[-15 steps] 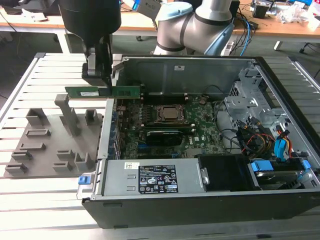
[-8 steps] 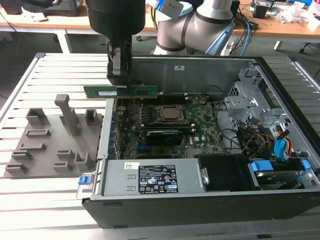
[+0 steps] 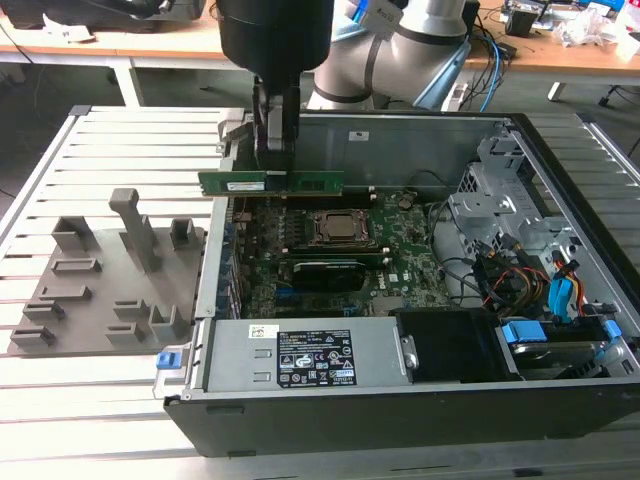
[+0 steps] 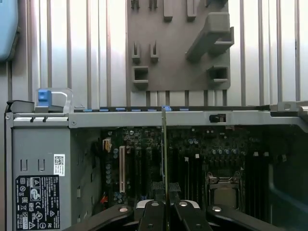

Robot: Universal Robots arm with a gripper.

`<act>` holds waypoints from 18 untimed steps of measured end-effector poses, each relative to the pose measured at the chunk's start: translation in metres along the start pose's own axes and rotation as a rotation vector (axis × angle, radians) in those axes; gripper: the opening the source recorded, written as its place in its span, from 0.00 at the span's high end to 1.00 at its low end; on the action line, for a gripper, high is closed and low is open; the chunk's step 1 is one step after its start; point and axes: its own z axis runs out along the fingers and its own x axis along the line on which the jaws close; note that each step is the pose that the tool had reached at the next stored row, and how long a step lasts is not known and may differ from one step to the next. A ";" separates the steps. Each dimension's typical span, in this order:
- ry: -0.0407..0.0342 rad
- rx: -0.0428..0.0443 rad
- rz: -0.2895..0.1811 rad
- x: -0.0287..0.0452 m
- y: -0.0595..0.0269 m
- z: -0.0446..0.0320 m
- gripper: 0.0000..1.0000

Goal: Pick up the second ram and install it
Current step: 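Pick up the second ram and move it above second insertion slot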

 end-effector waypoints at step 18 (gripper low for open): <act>0.0000 -0.0015 0.000 -0.0016 -0.0586 -0.0009 0.86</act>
